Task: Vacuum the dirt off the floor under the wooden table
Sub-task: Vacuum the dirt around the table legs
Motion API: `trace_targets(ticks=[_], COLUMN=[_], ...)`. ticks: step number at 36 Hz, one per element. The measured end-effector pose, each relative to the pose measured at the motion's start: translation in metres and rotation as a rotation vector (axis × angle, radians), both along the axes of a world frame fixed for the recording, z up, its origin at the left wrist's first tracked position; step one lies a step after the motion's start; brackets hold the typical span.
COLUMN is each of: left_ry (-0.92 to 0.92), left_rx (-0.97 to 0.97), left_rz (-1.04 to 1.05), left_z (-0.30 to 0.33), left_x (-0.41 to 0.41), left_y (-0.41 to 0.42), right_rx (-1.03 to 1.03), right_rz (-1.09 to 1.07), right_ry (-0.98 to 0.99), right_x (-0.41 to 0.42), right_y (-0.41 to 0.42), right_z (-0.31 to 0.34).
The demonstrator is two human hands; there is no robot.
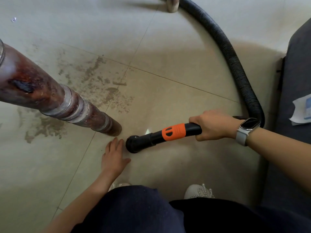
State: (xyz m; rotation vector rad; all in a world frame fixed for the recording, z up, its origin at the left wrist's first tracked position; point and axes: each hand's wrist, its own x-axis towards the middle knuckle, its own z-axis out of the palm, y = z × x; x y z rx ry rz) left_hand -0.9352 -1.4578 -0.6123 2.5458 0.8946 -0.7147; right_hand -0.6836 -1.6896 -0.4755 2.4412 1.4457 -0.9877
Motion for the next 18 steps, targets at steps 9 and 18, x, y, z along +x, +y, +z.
trace_targets(ticks=[9,18], left_ry=[0.024,0.03], left_rx=[0.005,0.013], left_rz=[-0.007,0.0], left_z=[-0.003,-0.003], left_x=[0.0,0.0], left_y=[0.002,0.001], right_rx=[-0.007,0.032], right_rz=[0.059,-0.083], right_ry=[-0.014,-0.091], right_x=[-0.01,0.016], right_y=[-0.003,-0.006], right_z=[-0.013,-0.008])
